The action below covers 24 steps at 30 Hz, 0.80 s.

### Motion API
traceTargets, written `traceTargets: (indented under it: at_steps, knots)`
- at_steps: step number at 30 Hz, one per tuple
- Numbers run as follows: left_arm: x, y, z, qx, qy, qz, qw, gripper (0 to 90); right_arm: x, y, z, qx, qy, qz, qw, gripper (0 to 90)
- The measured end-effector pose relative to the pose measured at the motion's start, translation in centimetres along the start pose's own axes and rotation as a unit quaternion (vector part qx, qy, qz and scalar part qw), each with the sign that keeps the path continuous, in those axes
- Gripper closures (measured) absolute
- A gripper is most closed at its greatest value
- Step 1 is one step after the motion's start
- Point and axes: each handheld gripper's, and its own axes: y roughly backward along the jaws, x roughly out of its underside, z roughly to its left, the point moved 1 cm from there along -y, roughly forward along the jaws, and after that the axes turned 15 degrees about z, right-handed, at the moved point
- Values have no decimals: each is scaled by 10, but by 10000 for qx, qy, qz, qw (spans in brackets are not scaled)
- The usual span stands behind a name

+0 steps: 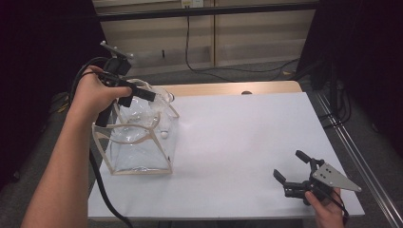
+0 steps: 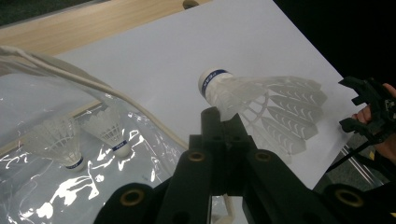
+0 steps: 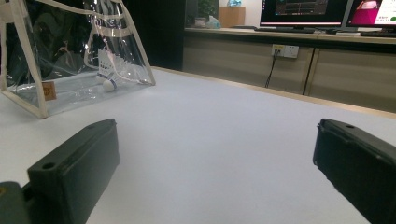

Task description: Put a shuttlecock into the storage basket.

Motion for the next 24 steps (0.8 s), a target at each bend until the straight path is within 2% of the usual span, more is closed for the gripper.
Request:
traceTargets:
  at_steps: [24]
  knots:
    - [7, 10, 10, -144, 189, -15, 9997, 900, 0, 0, 0, 13, -13, 9, 10000, 3]
